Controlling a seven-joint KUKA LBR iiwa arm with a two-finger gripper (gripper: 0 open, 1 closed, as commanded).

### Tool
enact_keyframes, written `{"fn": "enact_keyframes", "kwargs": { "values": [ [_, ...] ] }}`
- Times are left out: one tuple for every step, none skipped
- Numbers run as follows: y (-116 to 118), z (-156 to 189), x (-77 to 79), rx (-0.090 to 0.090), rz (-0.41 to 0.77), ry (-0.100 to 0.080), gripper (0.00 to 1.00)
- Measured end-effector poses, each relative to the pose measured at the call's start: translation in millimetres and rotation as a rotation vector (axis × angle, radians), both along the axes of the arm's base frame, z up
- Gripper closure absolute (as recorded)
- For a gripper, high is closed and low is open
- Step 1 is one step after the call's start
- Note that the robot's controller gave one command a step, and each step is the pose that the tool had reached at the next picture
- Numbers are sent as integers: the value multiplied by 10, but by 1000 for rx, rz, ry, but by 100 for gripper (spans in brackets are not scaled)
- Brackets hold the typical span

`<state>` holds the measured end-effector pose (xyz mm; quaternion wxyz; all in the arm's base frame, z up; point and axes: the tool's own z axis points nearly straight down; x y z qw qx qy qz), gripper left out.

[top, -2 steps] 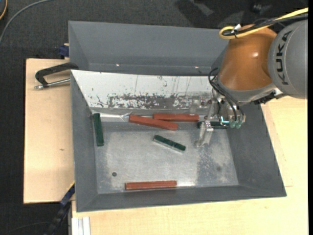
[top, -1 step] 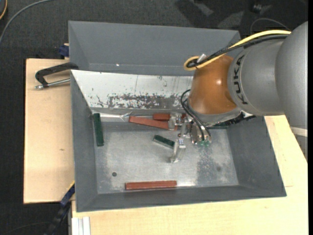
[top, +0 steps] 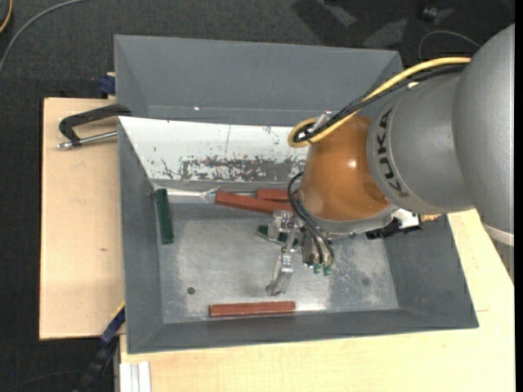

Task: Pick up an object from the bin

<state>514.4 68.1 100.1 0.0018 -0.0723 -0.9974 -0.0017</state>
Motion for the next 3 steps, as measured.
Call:
{"fn": "enact_keyframes", "kwargs": {
  "values": [
    [-737, -209, 501, -6, 48, -12, 0],
    [-692, -203, 485, -3, 53, -9, 100],
    [-731, 1484, 616, -4, 81, -20, 100]
  ]
}}
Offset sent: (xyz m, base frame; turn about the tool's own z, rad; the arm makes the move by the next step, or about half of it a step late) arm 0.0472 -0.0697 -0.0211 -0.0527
